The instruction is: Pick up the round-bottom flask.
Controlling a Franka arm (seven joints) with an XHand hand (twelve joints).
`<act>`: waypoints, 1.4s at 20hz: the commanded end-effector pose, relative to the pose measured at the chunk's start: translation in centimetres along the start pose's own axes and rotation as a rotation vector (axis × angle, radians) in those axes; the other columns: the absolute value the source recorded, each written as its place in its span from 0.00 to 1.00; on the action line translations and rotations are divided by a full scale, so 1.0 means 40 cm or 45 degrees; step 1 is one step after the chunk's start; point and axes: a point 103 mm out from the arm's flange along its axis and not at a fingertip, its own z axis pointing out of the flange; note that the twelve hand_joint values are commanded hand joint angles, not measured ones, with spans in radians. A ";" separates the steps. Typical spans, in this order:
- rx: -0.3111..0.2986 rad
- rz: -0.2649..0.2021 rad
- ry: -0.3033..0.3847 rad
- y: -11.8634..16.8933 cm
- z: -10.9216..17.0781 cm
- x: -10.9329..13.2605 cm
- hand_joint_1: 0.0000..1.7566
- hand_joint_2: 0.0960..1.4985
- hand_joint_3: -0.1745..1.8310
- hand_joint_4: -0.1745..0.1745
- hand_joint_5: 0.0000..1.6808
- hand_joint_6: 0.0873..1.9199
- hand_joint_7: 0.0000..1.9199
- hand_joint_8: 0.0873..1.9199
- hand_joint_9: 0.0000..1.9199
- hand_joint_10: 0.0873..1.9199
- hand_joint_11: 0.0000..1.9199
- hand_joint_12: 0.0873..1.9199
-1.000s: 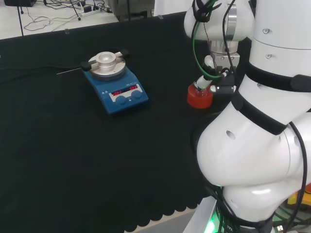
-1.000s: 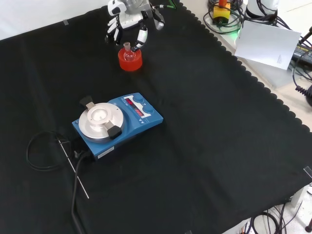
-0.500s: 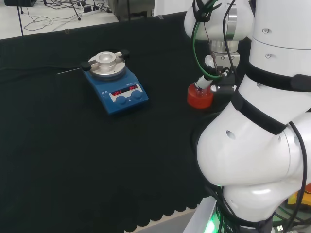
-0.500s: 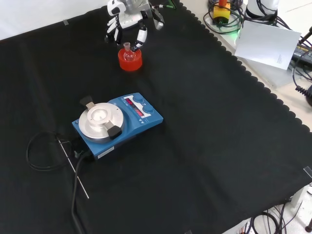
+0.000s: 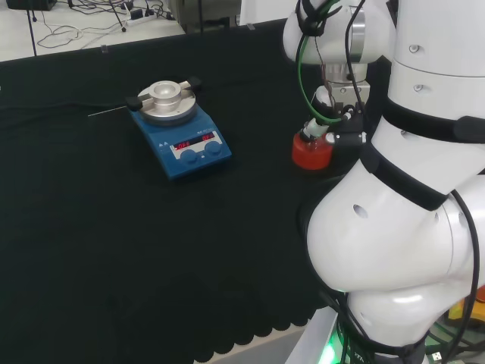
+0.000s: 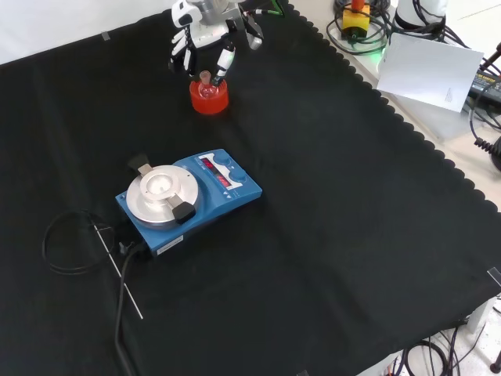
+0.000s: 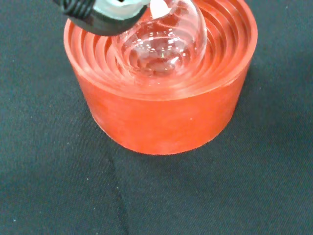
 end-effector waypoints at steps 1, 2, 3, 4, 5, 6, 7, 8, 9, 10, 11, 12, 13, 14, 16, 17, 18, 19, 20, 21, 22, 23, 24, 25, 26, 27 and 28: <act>-0.013 0.005 -0.042 0.000 -0.009 0.008 0.60 0.61 0.23 0.89 0.61 0.48 0.19 0.29 0.29 0.27 0.16 0.68; -0.011 0.009 -0.039 -0.001 -0.011 0.006 0.60 0.58 0.27 0.86 0.62 0.49 0.19 0.29 0.30 0.26 0.16 0.68; -0.011 0.011 -0.036 -0.003 -0.013 0.004 0.61 0.55 0.32 0.84 0.62 0.50 0.20 0.29 0.30 0.26 0.17 0.68; -0.013 0.013 -0.034 -0.005 -0.017 0.002 0.61 0.52 0.35 0.83 0.62 0.51 0.20 0.29 0.30 0.26 0.17 0.68; -0.016 0.015 -0.027 -0.008 -0.022 0.000 0.61 0.50 0.38 0.83 0.62 0.51 0.20 0.29 0.30 0.26 0.17 0.68; -0.018 0.019 -0.018 -0.011 -0.028 -0.002 0.61 0.49 0.39 0.83 0.62 0.52 0.20 0.29 0.31 0.26 0.17 0.68; -0.020 0.022 -0.007 -0.014 -0.035 -0.003 0.61 0.48 0.41 0.81 0.63 0.52 0.20 0.29 0.31 0.26 0.17 0.68; -0.020 0.024 0.004 -0.018 -0.041 -0.004 0.61 0.48 0.41 0.81 0.63 0.53 0.20 0.29 0.31 0.26 0.17 0.68; -0.020 0.026 0.013 -0.022 -0.048 -0.004 0.61 0.48 0.42 0.80 0.63 0.53 0.20 0.29 0.31 0.26 0.17 0.68; -0.020 0.027 0.020 -0.026 -0.055 -0.004 0.61 0.47 0.42 0.79 0.63 0.53 0.20 0.29 0.31 0.26 0.17 0.68; -0.021 0.030 0.029 -0.031 -0.061 -0.003 0.61 0.47 0.43 0.79 0.63 0.53 0.20 0.29 0.31 0.26 0.17 0.68; -0.021 0.034 0.043 -0.036 -0.068 -0.003 0.61 0.47 0.43 0.79 0.63 0.53 0.20 0.29 0.31 0.26 0.17 0.68; -0.021 0.037 0.056 -0.042 -0.075 -0.001 0.61 0.47 0.43 0.78 0.63 0.53 0.20 0.29 0.31 0.26 0.17 0.68; -0.021 0.038 0.066 -0.047 -0.082 0.000 0.61 0.46 0.43 0.78 0.63 0.53 0.20 0.29 0.31 0.26 0.17 0.68; -0.020 0.033 0.078 -0.057 -0.099 0.007 0.61 0.46 0.43 0.78 0.63 0.53 0.20 0.29 0.31 0.26 0.17 0.68; -0.019 0.029 0.074 -0.062 -0.109 0.012 0.61 0.46 0.43 0.78 0.63 0.53 0.20 0.29 0.31 0.26 0.17 0.68; -0.022 0.025 0.070 -0.067 -0.120 0.017 0.62 0.46 0.44 0.77 0.63 0.53 0.20 0.29 0.31 0.26 0.17 0.68; -0.027 0.022 0.068 -0.072 -0.132 0.021 0.62 0.46 0.44 0.77 0.63 0.53 0.20 0.29 0.31 0.26 0.17 0.68; -0.032 0.017 0.066 -0.076 -0.144 0.028 0.62 0.45 0.44 0.77 0.63 0.53 0.20 0.29 0.31 0.26 0.18 0.68; -0.036 0.013 0.064 -0.079 -0.157 0.034 0.62 0.45 0.45 0.77 0.63 0.53 0.20 0.29 0.31 0.26 0.18 0.68; -0.042 0.005 0.063 -0.083 -0.170 0.043 0.62 0.45 0.45 0.77 0.64 0.53 0.20 0.29 0.31 0.26 0.18 0.68; -0.048 -0.001 0.062 -0.085 -0.182 0.051 0.62 0.44 0.45 0.78 0.64 0.53 0.20 0.29 0.31 0.26 0.18 0.68; -0.051 -0.010 0.059 -0.086 -0.193 0.061 0.62 0.44 0.46 0.78 0.64 0.53 0.20 0.30 0.32 0.26 0.18 0.68; -0.052 -0.018 0.057 -0.087 -0.203 0.071 0.62 0.44 0.46 0.78 0.64 0.53 0.20 0.30 0.32 0.26 0.18 0.68; -0.053 -0.027 0.054 -0.087 -0.213 0.083 0.62 0.44 0.46 0.79 0.64 0.53 0.20 0.30 0.32 0.26 0.18 0.68; -0.056 -0.036 0.052 -0.087 -0.222 0.094 0.62 0.44 0.46 0.79 0.64 0.53 0.21 0.30 0.32 0.26 0.19 0.68; -0.057 -0.047 0.050 -0.086 -0.231 0.108 0.62 0.44 0.47 0.80 0.64 0.53 0.21 0.30 0.32 0.26 0.19 0.68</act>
